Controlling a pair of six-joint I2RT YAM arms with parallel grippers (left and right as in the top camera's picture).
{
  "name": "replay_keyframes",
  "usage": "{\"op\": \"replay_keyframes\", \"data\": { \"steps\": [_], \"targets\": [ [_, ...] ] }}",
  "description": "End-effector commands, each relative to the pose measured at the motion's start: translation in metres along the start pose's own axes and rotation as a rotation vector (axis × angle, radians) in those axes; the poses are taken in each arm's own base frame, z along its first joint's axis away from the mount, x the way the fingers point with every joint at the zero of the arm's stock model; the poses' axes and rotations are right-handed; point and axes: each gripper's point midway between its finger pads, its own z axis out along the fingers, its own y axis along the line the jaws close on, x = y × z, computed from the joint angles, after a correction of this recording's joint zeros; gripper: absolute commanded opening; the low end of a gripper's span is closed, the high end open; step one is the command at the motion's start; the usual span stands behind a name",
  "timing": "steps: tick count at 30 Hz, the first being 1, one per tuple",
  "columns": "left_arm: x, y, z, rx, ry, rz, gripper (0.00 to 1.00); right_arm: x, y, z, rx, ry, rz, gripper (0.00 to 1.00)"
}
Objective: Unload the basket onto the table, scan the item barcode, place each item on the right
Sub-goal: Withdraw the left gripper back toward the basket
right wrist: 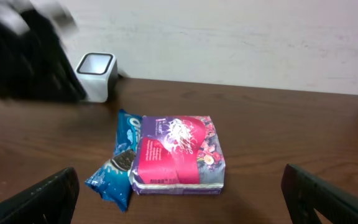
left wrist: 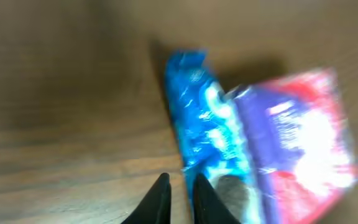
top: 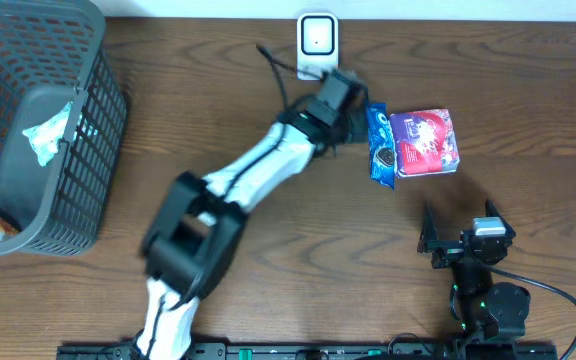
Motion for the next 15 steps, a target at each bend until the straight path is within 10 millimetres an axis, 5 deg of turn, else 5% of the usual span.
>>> {"op": "replay_keyframes", "data": {
  "steps": [1, 2, 4, 8, 10, 15],
  "targets": [
    [-0.05, -0.022, -0.085, 0.054, -0.133, 0.07, 0.17, 0.0, 0.002, 0.0, -0.008, -0.001, -0.002, 0.99],
    [-0.059, -0.018, -0.106, 0.038, -0.157, 0.131, 0.21, 0.0, 0.002, 0.0, -0.008, -0.001, -0.002, 0.99],
    [-0.075, 0.004, -0.14, -0.038, -0.199, 0.231, 0.53, 0.0, 0.002, 0.0, -0.008, -0.002, -0.002, 0.99],
    [-0.119, 0.116, -0.218, -0.467, -0.352, 0.125, 0.76, 0.0, 0.002, 0.0, -0.008, -0.002, -0.002, 0.99],
    [-0.132, 0.172, -0.259, -0.649, -0.41, 0.039, 0.96, 0.0, 0.002, 0.0, -0.008, -0.001, -0.002, 0.99],
    [-0.145, 0.247, -0.334, -0.789, -0.515, -0.12, 0.99, 0.0, 0.002, 0.0, -0.008, -0.002, -0.002, 0.99]
  ]
}}
